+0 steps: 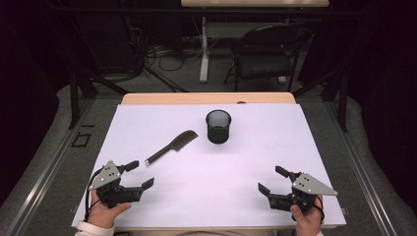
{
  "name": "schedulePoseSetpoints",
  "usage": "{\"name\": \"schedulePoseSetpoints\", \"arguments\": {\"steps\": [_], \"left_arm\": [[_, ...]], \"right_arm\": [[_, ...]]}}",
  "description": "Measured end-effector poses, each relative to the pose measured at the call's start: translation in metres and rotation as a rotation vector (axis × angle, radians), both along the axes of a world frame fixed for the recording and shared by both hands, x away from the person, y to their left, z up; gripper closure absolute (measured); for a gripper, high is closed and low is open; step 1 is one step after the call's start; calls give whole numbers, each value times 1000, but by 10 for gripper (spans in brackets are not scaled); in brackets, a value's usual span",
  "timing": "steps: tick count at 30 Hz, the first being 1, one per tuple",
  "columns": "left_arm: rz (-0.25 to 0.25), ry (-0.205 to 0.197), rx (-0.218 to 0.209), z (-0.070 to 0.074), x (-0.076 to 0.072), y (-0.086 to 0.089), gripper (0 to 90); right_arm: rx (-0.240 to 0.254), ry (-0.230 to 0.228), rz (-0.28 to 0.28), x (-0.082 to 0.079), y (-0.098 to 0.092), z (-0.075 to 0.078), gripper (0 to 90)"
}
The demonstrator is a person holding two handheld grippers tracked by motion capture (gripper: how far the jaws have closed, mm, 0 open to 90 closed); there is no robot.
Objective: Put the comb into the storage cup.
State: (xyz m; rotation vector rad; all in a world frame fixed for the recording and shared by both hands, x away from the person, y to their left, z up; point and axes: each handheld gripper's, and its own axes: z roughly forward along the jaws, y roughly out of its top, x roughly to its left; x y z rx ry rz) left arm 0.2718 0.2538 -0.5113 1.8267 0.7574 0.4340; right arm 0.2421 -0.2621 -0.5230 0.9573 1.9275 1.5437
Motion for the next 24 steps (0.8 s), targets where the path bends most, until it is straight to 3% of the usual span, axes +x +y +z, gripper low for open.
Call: {"name": "schedulePoseSetpoints", "arguments": {"steps": [9,19,24], "left_arm": [[-39,52,-4,3,2,1,165],[-7,75,21,5,4,4,161],[13,121,8,5,7,7,162]], "right_arm": [[-3,14,1,2,-2,-2,146],[-5,16,3,2,-1,-2,146],[-5,19,5,3,-1,-3,146]]}}
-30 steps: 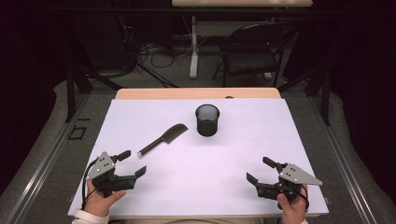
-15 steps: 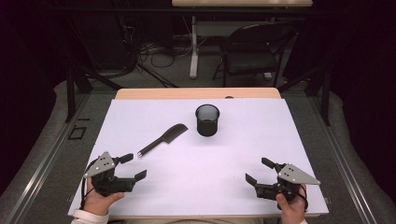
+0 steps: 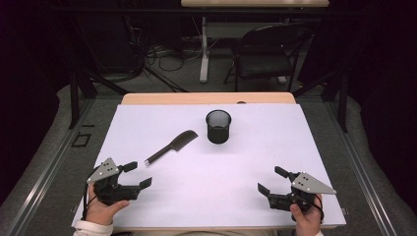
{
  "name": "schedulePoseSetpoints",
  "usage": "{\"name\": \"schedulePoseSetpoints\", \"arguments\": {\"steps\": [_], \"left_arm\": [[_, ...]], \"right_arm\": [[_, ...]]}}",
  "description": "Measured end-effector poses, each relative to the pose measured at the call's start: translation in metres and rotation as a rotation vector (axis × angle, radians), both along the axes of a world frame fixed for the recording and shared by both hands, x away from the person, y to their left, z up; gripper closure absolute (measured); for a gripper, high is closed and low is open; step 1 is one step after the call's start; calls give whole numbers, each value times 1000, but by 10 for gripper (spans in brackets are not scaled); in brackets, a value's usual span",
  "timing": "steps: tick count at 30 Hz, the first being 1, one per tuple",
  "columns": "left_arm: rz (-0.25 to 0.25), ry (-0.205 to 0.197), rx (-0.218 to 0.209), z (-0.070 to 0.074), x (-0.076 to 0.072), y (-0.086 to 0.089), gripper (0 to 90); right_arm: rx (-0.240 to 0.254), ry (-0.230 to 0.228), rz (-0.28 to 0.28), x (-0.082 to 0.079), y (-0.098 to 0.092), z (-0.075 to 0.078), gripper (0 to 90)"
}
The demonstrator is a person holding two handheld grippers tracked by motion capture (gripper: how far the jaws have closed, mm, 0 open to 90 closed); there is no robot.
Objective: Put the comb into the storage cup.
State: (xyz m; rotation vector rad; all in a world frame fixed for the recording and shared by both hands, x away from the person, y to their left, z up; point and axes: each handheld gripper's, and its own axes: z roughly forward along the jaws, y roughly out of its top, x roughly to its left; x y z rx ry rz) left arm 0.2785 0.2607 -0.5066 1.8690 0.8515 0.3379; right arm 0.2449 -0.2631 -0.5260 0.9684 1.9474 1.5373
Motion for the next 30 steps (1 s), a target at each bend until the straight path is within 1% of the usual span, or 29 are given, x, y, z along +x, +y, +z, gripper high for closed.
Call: {"name": "schedulePoseSetpoints", "arguments": {"steps": [2,4,7,10,12,13,15,17,19,20,21,22,24,25,26,28,30], "left_arm": [[15,11,11,-1,2,2,163],[23,6,16,-1,2,2,167],[18,17,17,0,2,2,177],[18,8,25,3,2,2,178],[17,10,22,4,3,2,178],[20,15,27,4,3,1,178],[11,24,31,4,5,1,178],[17,38,38,5,7,-1,178],[20,44,49,8,9,-3,177],[12,61,57,11,12,-4,176],[12,61,57,11,12,-4,176],[4,75,63,15,15,-6,175],[6,82,70,16,17,-6,175],[6,98,75,19,21,-6,175],[6,98,75,19,21,-6,175],[4,118,99,22,27,-6,176],[5,122,104,23,29,-5,177]], "right_arm": [[-2,0,3,0,0,0,146],[-3,-1,5,0,0,0,146],[-3,1,6,0,0,-1,146],[-2,2,5,0,0,-1,146],[-1,10,5,0,1,-1,146],[-5,8,6,0,1,-1,146],[-9,11,5,0,1,-1,146],[-10,11,5,0,1,-1,146],[-17,18,6,0,1,-1,146],[-7,12,3,1,2,-2,146],[-7,12,3,1,2,-2,146],[-6,13,2,1,1,-2,146],[-5,15,1,1,1,-2,146],[-3,16,0,1,0,-2,146],[-2,17,-1,1,0,-2,146],[0,21,-3,1,0,-3,146],[2,23,-4,2,-1,-3,146]]}}
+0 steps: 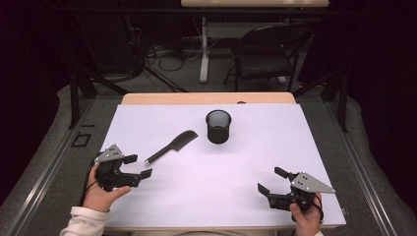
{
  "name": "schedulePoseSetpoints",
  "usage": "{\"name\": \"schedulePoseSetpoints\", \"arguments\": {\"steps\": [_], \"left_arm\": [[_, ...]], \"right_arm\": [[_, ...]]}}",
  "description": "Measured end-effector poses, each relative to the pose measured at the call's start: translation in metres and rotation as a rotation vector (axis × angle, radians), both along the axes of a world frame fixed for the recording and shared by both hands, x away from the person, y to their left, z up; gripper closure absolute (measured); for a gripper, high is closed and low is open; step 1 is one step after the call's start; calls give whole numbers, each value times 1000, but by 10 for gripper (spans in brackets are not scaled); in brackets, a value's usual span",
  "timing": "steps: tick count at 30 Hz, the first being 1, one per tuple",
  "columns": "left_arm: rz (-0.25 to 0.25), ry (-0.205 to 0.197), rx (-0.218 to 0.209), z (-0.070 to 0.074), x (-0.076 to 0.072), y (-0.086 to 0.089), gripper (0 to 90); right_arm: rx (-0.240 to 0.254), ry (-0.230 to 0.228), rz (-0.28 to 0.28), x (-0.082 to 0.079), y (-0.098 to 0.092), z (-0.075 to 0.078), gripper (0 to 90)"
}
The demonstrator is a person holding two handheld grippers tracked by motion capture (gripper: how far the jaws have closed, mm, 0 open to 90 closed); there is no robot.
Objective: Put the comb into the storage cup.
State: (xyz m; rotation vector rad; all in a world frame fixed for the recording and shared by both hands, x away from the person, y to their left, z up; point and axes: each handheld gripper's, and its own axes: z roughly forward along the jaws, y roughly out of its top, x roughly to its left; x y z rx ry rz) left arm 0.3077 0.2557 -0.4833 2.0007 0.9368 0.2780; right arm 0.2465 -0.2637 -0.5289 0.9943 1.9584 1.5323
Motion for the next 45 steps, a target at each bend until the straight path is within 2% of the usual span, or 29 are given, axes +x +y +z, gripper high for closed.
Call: {"name": "schedulePoseSetpoints", "arguments": {"steps": [2,3,6,12,22,26,28,39,41,42,43,44,45], "left_arm": [[0,27,18,2,6,1,178],[0,27,18,2,6,1,179],[-9,51,53,4,12,1,180],[-16,80,95,8,18,-2,181],[-30,105,154,19,29,-5,201],[-39,131,181,22,36,-6,202],[-47,151,184,25,40,-6,205],[-58,186,219,33,50,-13,221],[-63,193,249,35,52,-16,221],[-68,199,284,38,54,-19,221],[-68,199,284,38,54,-19,221],[-68,172,379,45,56,-25,220],[-68,172,379,45,56,-25,221]], "right_arm": [[0,5,1,0,0,0,146],[3,10,1,0,0,0,146],[-3,8,4,1,0,-1,147],[3,12,2,1,0,-1,146],[7,16,3,1,-1,-1,146],[8,14,3,2,-1,-2,147],[7,14,3,2,-1,-2,146],[10,16,3,2,-1,-1,146],[12,16,3,2,-1,-2,147],[9,18,3,2,-1,-1,147],[9,18,3,2,-1,-1,147],[5,19,2,2,-1,-2,147],[4,20,2,2,-1,-2,147]]}}
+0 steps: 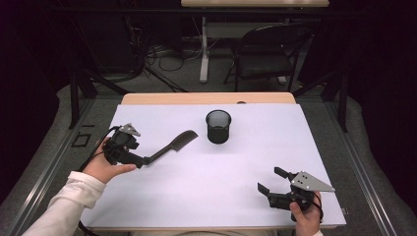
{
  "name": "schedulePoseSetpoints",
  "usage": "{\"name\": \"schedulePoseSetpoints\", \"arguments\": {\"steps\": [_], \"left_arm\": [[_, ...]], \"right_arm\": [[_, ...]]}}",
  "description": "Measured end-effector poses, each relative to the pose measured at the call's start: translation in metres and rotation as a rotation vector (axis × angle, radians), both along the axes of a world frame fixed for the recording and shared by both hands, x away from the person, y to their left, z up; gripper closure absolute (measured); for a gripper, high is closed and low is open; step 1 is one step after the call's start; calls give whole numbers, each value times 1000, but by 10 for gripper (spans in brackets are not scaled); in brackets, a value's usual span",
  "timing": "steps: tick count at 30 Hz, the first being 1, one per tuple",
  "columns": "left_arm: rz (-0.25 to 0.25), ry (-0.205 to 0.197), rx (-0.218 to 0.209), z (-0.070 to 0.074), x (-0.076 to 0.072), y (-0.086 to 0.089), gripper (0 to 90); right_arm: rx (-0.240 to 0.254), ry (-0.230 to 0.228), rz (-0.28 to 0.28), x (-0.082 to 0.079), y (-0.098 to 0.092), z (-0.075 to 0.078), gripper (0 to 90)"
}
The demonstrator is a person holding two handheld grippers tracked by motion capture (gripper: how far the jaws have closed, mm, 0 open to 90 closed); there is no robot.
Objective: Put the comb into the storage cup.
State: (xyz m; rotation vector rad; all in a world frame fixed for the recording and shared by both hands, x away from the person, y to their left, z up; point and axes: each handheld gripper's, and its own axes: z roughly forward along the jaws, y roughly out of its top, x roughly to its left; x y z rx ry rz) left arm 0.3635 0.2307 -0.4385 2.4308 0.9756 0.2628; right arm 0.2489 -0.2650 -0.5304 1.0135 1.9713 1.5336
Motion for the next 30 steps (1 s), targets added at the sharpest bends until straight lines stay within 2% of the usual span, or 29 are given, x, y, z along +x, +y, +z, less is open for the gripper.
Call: {"name": "schedulePoseSetpoints", "arguments": {"steps": [1,4,6,9,24,30], "left_arm": [[-5,-8,22,4,1,-2,221],[-11,8,18,13,7,-6,223],[-13,18,39,15,11,-10,223],[-15,26,48,16,18,-13,229],[-11,104,106,9,52,-26,239],[-10,128,104,6,61,-27,253]], "right_arm": [[1,-1,1,0,0,0,147],[2,-1,3,0,0,0,146],[5,-2,3,0,0,0,146],[10,-2,2,0,0,0,147],[3,2,6,1,0,-1,147],[2,5,9,1,0,-1,146]]}}
